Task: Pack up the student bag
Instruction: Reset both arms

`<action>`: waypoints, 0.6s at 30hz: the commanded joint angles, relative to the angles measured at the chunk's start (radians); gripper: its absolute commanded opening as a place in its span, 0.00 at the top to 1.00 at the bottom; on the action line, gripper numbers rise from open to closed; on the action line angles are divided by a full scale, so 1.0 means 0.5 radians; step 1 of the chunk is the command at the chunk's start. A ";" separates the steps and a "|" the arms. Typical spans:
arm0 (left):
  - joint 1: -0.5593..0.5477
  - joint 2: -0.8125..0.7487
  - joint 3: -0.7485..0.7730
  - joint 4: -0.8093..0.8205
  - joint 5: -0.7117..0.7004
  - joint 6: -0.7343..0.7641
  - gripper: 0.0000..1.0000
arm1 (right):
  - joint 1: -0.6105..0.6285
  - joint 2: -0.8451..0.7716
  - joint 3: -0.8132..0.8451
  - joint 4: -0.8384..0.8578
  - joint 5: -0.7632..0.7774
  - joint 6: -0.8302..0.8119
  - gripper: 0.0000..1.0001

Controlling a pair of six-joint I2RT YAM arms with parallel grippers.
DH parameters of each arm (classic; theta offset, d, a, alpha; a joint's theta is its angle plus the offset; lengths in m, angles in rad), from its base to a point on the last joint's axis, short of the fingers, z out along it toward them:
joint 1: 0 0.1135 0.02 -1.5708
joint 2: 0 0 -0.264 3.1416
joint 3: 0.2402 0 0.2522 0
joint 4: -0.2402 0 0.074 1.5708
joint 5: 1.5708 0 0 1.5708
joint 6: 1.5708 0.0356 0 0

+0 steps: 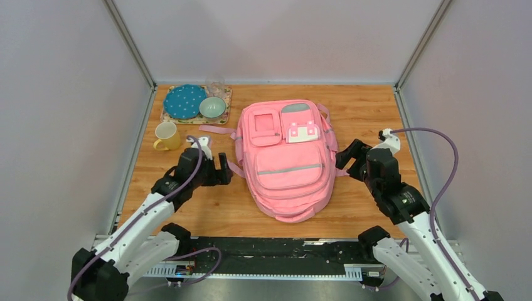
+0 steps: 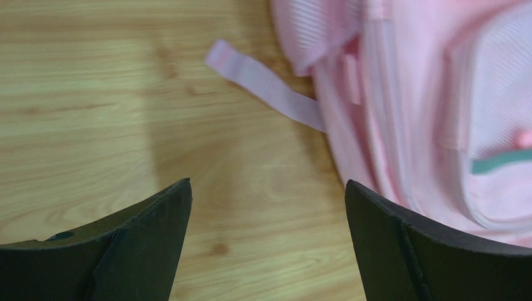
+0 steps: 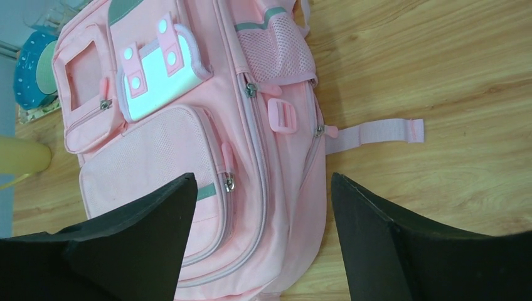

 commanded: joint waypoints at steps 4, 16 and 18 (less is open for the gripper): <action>0.621 -0.189 -0.122 -0.166 0.153 0.019 0.02 | 0.012 0.133 0.019 0.174 0.171 -0.233 0.09; 0.618 -0.364 -0.006 -0.338 -0.105 0.172 0.02 | 0.012 0.271 0.203 0.254 0.371 -0.292 0.06; 0.618 -0.379 0.022 -0.338 -0.081 0.175 0.02 | 0.015 0.241 0.243 0.281 0.334 -0.289 0.06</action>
